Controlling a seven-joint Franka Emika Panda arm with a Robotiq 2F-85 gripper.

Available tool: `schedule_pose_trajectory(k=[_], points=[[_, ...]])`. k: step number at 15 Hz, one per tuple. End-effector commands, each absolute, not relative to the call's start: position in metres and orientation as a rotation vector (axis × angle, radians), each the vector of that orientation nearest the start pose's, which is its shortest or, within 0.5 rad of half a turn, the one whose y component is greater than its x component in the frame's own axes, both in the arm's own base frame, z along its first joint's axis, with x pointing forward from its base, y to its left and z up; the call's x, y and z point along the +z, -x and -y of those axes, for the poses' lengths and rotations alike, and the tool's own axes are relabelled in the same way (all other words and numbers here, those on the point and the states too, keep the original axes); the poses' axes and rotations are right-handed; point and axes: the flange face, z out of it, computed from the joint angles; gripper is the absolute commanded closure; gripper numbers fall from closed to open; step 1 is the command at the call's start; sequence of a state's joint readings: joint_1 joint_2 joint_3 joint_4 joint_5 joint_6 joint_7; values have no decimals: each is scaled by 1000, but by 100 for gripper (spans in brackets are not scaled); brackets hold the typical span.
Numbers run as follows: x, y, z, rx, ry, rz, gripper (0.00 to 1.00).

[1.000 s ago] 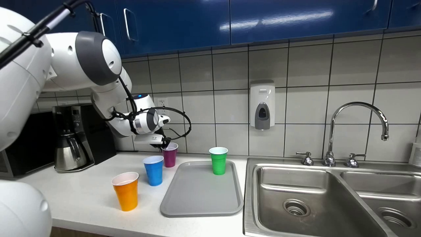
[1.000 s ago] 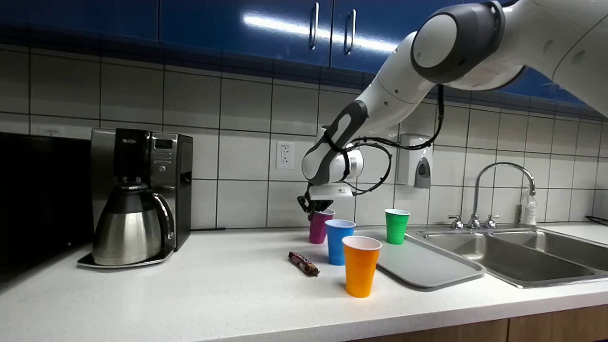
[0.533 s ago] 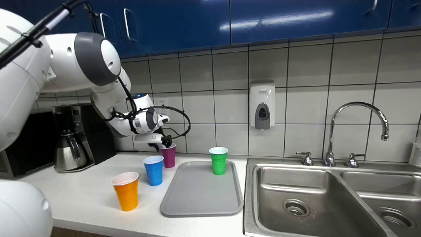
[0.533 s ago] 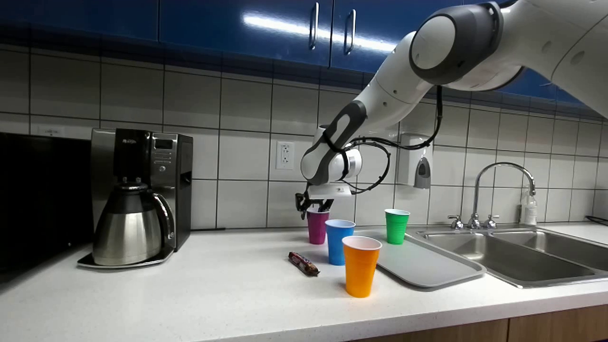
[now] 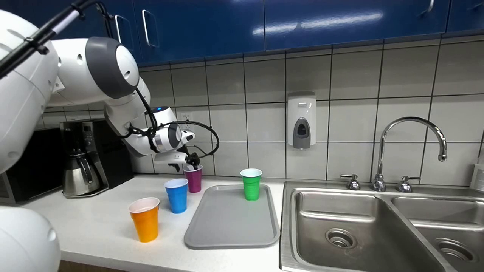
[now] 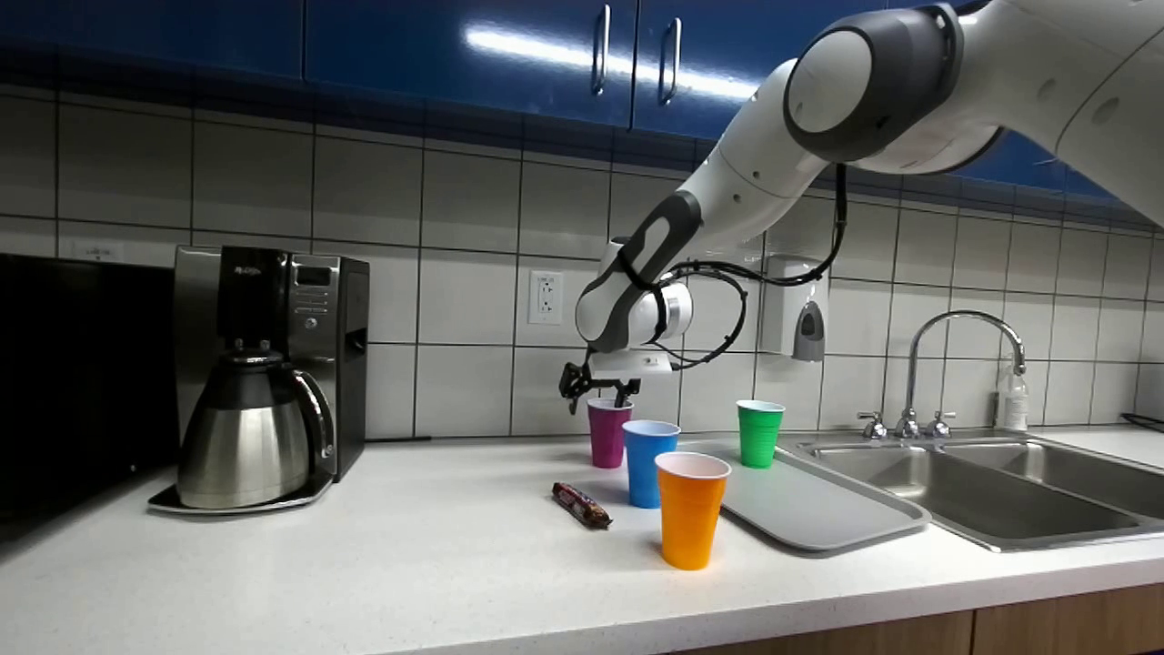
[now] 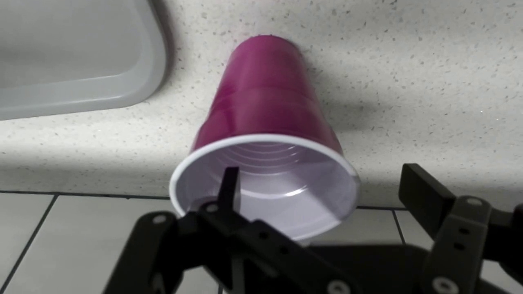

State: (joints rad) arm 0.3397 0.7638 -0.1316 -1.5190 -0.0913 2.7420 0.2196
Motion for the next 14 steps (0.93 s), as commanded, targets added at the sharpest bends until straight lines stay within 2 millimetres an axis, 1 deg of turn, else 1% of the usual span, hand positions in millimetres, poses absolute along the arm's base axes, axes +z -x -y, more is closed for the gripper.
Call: schedule_pose_trajectory(k=[1,4,10,14], points=[[275,-728,-179,-730,3088,178,0],[283,-725,-178,-694,3078,176,0],[305,-719,-176,-672,3064,170,0],[317,-715,-172,-621,3061,156,0]])
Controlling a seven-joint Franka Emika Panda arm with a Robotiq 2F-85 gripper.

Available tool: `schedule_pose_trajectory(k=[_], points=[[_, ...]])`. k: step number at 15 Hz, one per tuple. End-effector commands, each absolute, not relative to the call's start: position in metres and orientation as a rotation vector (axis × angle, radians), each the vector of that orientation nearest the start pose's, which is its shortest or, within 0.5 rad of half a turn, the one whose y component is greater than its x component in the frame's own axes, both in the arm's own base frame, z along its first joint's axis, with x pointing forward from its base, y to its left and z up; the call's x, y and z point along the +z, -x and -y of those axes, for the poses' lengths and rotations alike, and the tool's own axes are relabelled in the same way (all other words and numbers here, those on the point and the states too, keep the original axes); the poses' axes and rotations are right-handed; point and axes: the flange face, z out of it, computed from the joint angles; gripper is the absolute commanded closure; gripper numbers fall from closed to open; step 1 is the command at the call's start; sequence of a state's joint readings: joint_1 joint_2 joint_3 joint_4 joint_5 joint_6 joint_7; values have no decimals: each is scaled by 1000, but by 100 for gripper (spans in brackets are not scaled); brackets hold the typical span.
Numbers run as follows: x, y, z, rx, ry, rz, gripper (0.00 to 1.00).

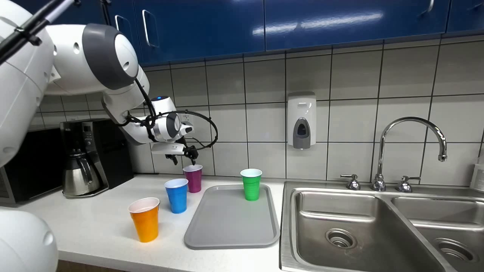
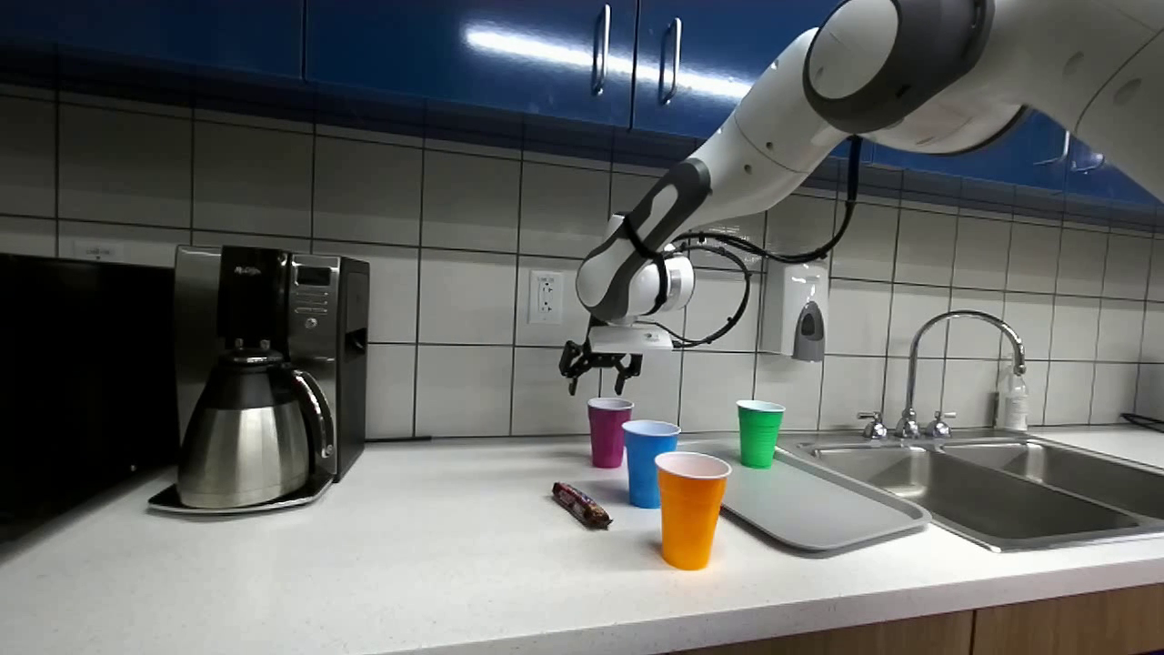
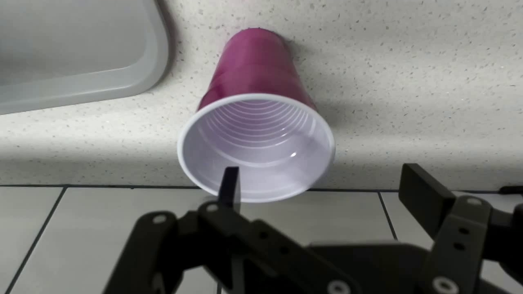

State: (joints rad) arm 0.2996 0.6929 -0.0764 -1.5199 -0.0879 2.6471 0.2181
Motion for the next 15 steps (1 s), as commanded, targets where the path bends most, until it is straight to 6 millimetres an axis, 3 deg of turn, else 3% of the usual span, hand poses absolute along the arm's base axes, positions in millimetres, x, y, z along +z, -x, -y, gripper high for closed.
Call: schedule_pose_trajectory(k=[1,15], points=[[320,-715,-170,-603,3062,151,0],[347,-695,-132,-492,3092,73,0]])
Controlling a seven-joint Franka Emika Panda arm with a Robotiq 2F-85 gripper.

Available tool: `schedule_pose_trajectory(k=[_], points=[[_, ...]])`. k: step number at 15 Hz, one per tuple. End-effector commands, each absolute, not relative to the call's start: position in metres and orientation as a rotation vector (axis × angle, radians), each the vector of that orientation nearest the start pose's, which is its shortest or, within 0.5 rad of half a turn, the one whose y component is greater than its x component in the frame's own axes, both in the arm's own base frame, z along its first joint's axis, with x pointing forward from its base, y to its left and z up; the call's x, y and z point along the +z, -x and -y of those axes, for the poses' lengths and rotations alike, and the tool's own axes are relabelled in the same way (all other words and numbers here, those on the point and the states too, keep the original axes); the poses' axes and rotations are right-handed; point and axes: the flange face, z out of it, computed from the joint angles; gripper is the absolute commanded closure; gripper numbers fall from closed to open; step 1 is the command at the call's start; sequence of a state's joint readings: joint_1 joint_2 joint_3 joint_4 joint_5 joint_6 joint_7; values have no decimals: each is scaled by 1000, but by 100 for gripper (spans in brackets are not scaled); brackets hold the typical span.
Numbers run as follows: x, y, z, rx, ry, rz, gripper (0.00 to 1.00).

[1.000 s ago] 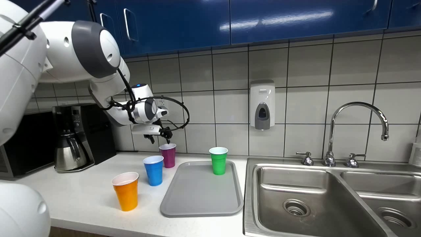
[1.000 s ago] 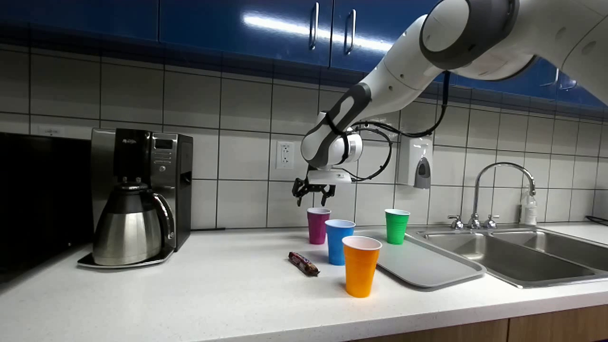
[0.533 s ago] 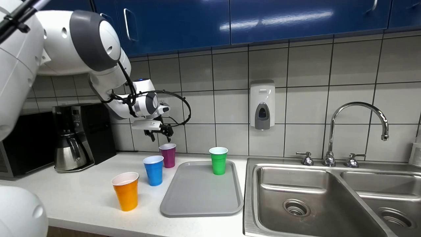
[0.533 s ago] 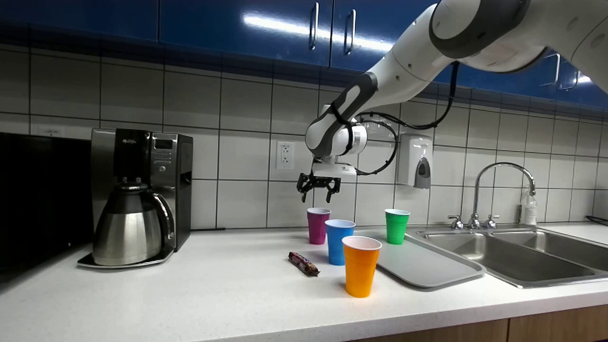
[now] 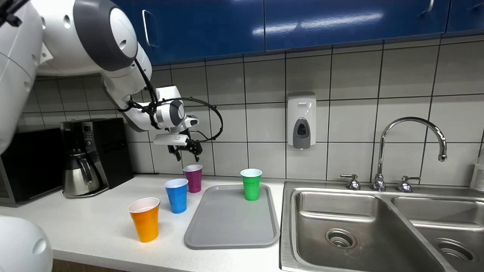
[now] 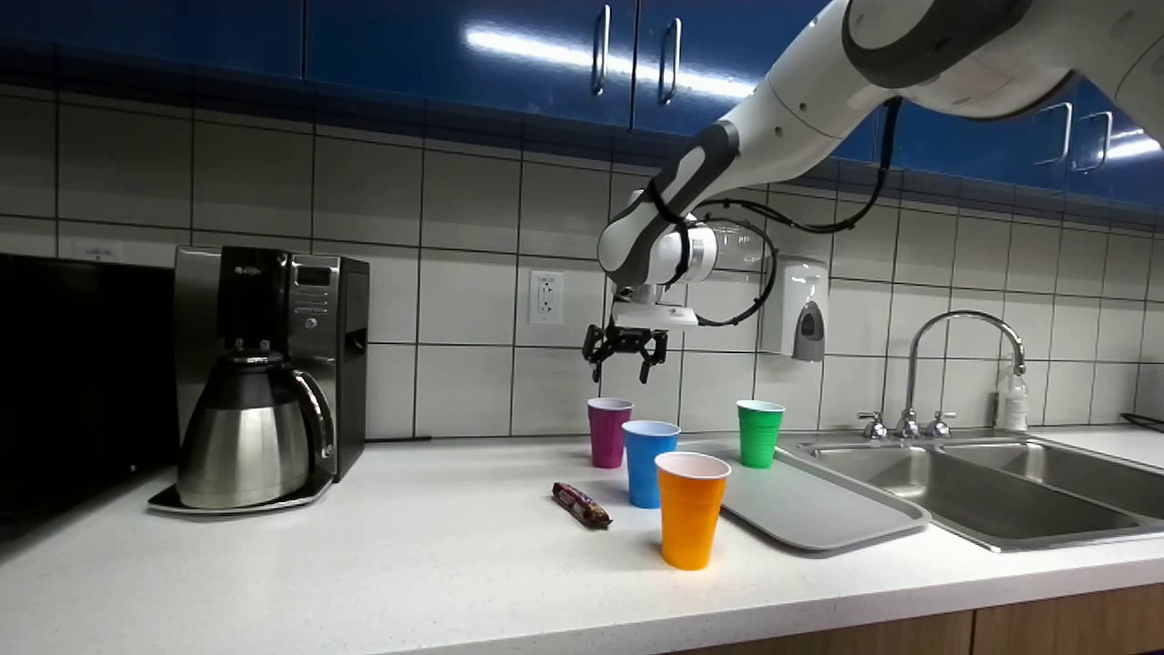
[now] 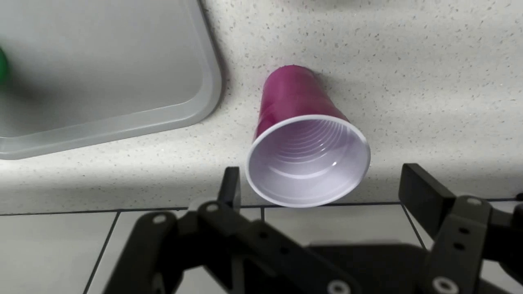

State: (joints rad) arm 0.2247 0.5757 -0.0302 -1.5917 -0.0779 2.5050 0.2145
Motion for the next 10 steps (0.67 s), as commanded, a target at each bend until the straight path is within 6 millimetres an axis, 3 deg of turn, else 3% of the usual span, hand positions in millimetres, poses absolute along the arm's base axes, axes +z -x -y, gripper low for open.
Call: schedule_pose_trajectory(k=[1,10], points=[[348,-694,-129,-492,3094,65,0],[351,-681,-96,-476,3110,-11,0]])
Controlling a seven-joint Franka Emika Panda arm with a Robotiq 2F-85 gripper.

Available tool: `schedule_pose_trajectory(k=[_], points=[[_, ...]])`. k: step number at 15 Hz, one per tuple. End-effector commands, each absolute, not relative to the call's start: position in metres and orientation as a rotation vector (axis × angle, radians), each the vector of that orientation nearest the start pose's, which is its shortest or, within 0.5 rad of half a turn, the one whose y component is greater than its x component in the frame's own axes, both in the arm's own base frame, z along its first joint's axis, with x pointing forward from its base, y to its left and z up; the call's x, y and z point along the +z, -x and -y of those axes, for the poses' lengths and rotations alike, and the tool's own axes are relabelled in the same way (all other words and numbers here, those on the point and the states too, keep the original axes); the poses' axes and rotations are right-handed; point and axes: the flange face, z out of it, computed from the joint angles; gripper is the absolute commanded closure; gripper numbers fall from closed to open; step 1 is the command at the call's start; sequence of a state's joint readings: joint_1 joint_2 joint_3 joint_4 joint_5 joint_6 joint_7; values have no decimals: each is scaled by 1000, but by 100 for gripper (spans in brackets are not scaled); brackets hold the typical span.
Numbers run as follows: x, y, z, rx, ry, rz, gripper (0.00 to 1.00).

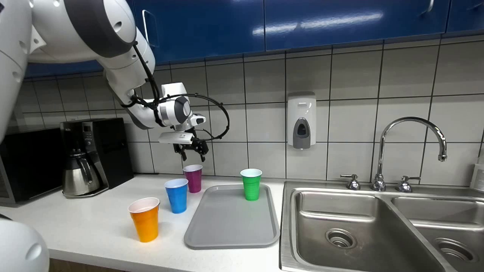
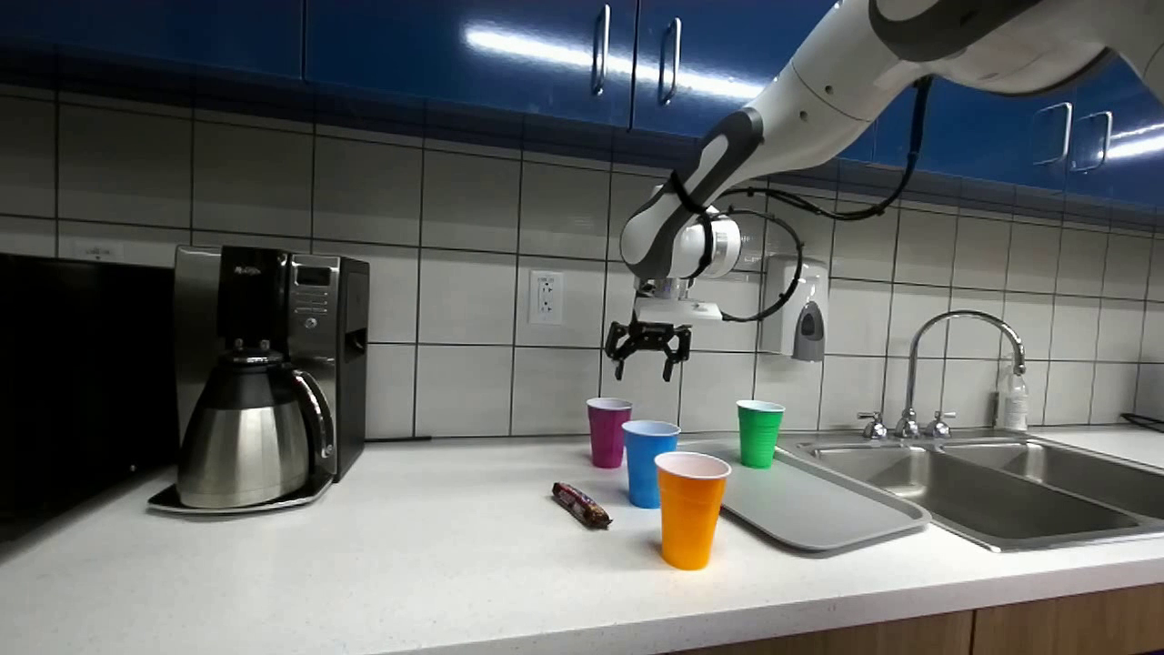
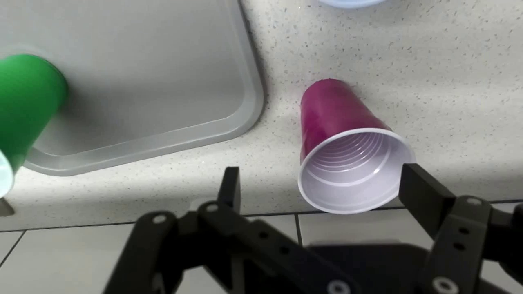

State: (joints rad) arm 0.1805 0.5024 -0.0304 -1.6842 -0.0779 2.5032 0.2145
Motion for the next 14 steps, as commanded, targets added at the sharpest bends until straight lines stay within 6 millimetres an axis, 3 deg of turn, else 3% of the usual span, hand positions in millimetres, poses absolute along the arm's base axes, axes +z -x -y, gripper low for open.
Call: schedule_pose_trajectory(k=[1,14], points=[[351,-680,-93,-473,3112,-19,0],[353,-661,-40,-462,3135,-136,0]])
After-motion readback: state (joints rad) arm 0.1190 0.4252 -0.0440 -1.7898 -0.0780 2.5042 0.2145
